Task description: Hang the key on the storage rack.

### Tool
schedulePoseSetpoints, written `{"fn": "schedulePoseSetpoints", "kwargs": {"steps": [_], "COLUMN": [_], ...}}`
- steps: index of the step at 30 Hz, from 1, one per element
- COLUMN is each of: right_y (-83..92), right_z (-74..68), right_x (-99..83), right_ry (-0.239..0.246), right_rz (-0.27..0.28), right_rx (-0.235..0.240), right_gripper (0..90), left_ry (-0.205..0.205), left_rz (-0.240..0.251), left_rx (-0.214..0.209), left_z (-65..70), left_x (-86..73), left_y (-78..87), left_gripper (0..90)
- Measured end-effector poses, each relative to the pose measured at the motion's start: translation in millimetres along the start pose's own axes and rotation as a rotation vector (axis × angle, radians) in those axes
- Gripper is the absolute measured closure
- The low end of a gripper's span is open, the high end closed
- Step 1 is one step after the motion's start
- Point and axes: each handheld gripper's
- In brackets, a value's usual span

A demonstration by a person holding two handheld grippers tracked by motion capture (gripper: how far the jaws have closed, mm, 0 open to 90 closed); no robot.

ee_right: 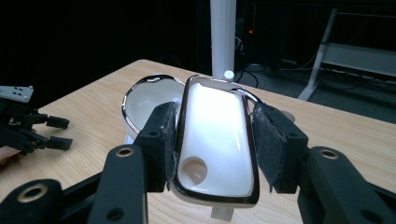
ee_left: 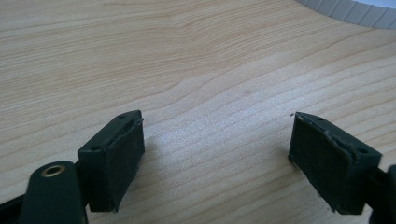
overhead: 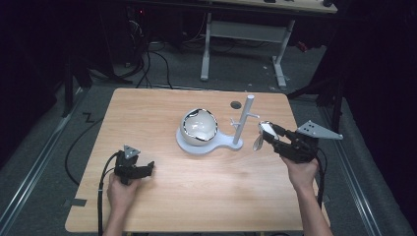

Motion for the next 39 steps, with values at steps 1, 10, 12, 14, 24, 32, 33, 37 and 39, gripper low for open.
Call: {"fn": "schedulePoseSetpoints", "kwargs": {"steps": [1,10,12,14,24,32,33,37,39], "right_y": [-0.4,-0.2,-0.4,-0.5,-5.0,-11.2,-13.2,-16.6,-18.3], "right_z": [0.5,1.5,1.7,1.7,2.7,5.2,6.1,8.3,9.5], "right_x": [2.7,16.1,17.4,21.0,34.6,39.6,40.9,41.0,40.5], "right_ry": [0.006,0.012,0.015,0.018,0.029,0.025,0.026,0.018,0.017], "right_rz": [0.003,0.021,0.023,0.027,0.037,0.037,0.035,0.035,0.03], "right_rx": [0.003,0.022,0.026,0.031,0.046,0.049,0.048,0.046,0.041], "right_gripper": [51.5,51.5,51.5,51.5,51.5,51.5,51.5,51.5,51.5], "left_ry": [0.0,0.002,0.0,0.002,0.0,0.002,0.0,0.002,0.0], "left_rz": [0.0,0.001,0.0,0.001,0.0,0.001,0.0,0.001,0.0], "left_rx": [0.0,0.0,0.0,0.0,0.0,0.0,0.0,-0.001,0.0], "left_z": [0.0,0.1,0.0,0.1,-0.1,0.1,0.0,0.1,0.0], "left_x": [0.0,0.0,0.0,0.0,0.0,0.0,0.0,0.0,0.0], "left_y": [0.0,-0.1,0.0,-0.1,0.0,0.0,0.0,-0.1,0.0], "left_gripper": [18.6,18.6,18.6,18.6,18.6,18.6,18.6,18.6,18.6]}}
Point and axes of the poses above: each handheld gripper's, and its own axes: y roughly backward along the jaws, x roughly out of its top, z roughly to its right, and after that the axes turned 11 degrees about y, right-handed
